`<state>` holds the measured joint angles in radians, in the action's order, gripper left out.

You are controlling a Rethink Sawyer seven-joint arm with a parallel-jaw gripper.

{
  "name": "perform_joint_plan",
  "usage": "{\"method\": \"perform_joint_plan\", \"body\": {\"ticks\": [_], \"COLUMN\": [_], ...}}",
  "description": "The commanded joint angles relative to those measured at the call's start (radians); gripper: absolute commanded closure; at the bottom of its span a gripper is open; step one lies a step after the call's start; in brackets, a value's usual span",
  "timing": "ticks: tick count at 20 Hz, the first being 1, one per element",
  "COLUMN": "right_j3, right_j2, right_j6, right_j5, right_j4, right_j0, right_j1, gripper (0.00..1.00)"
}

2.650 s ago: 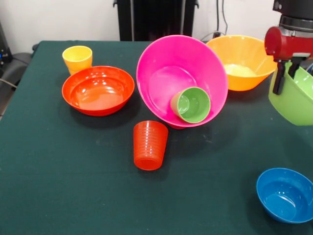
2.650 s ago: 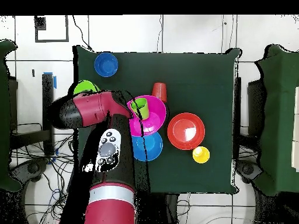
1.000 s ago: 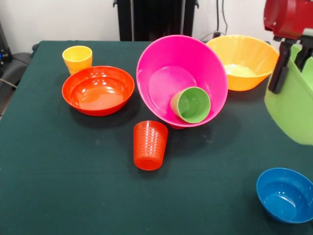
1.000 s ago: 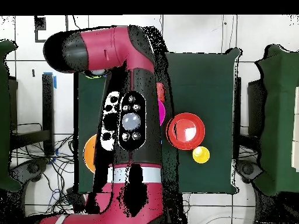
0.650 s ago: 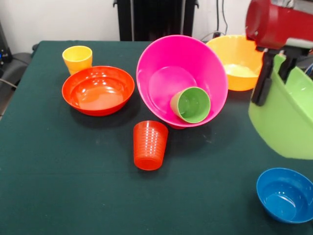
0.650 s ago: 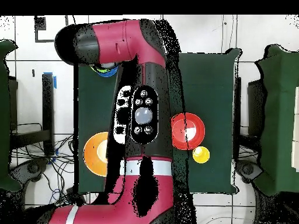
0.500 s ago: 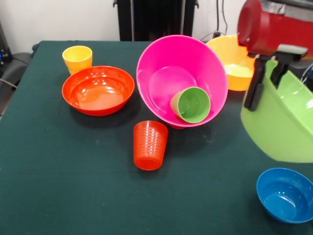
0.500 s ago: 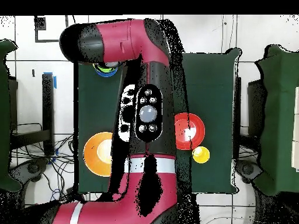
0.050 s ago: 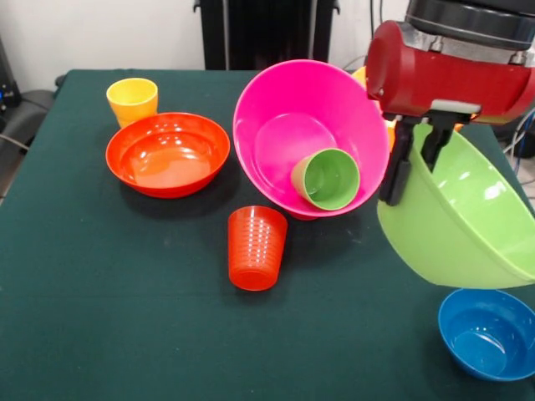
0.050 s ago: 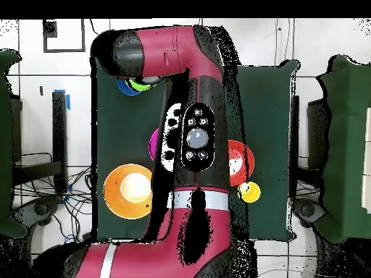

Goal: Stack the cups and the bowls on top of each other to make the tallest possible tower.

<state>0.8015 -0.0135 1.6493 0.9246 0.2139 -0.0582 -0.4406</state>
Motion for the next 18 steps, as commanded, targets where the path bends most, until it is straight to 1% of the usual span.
{"method": "perform_joint_plan", "body": {"ticks": [1,5,8,12,14,18], "right_j3": [0.031,0.043,0.085,0.092,0.126,0.164], "right_j2": [-0.098,-0.092,-0.085,-0.072,-0.067,-0.06], "right_j6": [-0.323,-0.33,-0.338,-0.341,-0.33,-0.335], "right_j5": [0.105,0.118,0.102,0.117,0.103,0.097], "right_j4": [0.071,0.071,0.074,0.088,0.089,0.097], "right_j0": [-0.021,-0.027,-0.037,-0.035,-0.04,-0.05], "right_j1": [-0.01,-0.025,-0.049,-0.041,-0.049,-0.063], "gripper": [1.0,1.0,1.0,1.0,1.0,1.0]}}
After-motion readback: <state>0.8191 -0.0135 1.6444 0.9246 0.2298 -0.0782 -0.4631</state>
